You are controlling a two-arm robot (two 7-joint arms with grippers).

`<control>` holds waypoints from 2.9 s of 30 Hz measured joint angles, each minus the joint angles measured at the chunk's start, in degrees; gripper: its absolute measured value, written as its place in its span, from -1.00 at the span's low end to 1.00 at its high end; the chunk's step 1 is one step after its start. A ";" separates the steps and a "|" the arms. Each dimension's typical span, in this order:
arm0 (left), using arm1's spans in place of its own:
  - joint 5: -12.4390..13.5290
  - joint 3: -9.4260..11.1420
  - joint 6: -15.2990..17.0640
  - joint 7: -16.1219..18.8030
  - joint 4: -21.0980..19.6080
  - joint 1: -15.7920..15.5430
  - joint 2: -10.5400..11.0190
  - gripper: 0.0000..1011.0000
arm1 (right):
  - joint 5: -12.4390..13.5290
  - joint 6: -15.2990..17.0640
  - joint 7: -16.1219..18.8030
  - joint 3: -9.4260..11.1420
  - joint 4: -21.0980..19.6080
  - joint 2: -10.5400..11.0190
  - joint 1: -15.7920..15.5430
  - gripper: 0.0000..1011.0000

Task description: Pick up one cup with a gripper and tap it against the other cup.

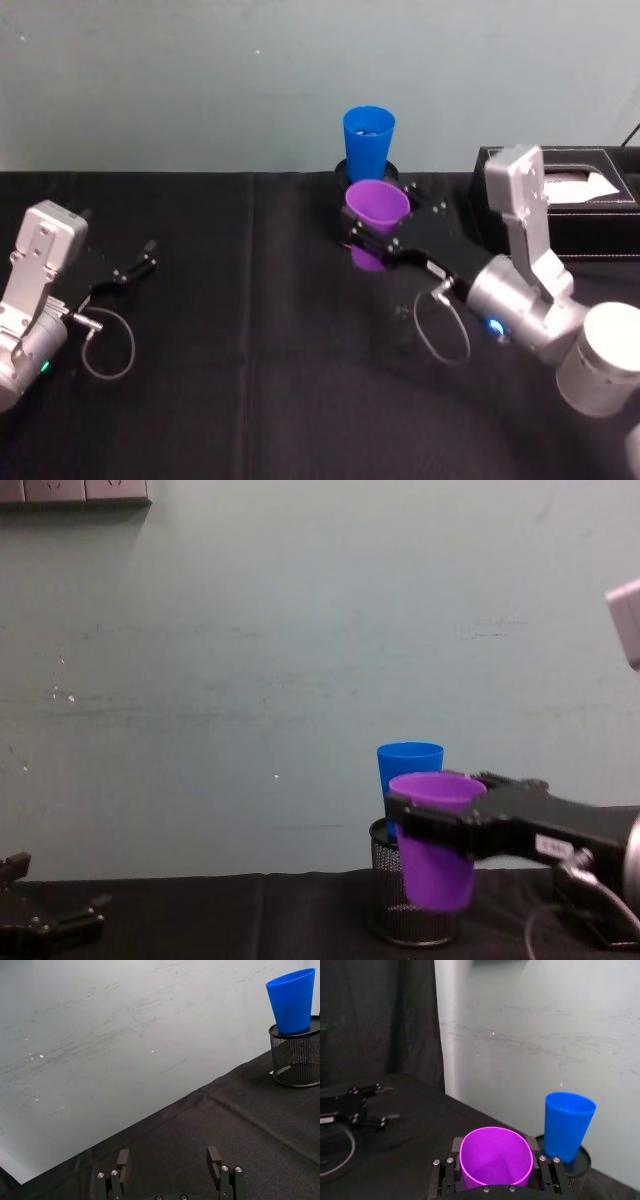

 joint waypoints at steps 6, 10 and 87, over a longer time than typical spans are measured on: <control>0.00 0.00 0.00 0.00 0.00 0.00 0.00 0.98 | -1.04 -2.03 -1.39 0.55 -2.43 1.16 -4.65 0.50; 0.00 0.00 0.00 0.00 0.00 0.00 0.00 0.98 | -1.84 -3.97 -2.10 0.92 -2.23 1.16 -6.80 0.50; 0.00 0.00 0.00 0.00 0.00 0.00 0.00 0.98 | -8.68 -7.19 -14.48 9.78 -7.30 -5.16 -15.54 0.98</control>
